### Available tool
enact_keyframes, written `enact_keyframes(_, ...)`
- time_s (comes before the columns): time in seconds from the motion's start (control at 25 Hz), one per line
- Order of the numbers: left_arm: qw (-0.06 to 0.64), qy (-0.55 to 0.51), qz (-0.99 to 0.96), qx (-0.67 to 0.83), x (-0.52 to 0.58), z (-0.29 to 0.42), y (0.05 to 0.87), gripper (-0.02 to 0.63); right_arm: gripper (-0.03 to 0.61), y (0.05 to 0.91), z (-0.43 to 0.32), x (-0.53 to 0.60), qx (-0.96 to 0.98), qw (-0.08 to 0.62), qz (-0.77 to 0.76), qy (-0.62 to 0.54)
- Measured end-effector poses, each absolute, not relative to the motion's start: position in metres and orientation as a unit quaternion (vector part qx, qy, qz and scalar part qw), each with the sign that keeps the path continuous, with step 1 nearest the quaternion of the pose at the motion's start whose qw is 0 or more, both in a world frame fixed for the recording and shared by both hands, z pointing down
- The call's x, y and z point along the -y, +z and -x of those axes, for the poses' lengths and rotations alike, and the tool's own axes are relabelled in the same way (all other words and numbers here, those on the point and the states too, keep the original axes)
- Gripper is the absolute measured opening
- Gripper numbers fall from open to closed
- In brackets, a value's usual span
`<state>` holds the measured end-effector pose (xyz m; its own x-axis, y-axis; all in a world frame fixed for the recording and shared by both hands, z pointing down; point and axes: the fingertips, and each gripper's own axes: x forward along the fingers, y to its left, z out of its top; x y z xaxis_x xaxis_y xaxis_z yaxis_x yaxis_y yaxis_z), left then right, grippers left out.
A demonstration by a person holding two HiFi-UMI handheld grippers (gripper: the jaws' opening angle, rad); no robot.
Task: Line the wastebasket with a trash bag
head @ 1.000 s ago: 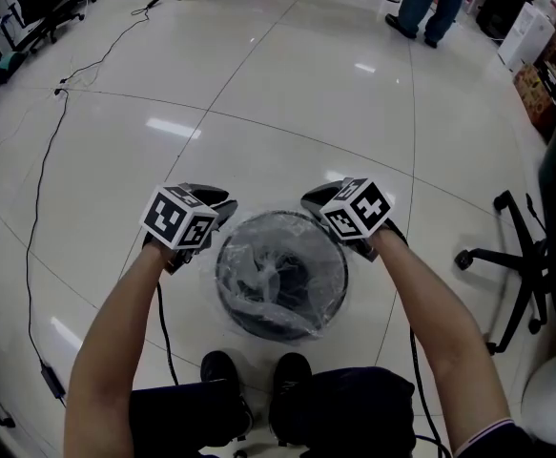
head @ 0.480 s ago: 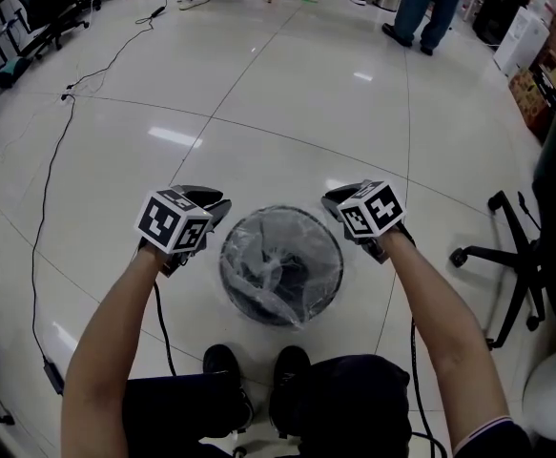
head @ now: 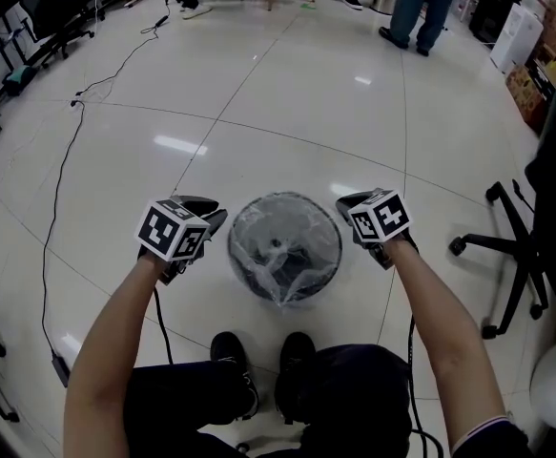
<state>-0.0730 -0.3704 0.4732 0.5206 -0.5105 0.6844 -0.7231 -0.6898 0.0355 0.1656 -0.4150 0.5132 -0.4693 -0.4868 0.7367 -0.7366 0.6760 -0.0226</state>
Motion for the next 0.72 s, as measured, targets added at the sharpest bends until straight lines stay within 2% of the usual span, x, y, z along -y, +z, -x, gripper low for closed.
enact_keyframes(0.72,0.21,0.301,-0.859,0.357,0.331,0.063,0.495,0.092,0.003,0.507,-0.182,0.361,0.831,0.349,-0.395,0.176)
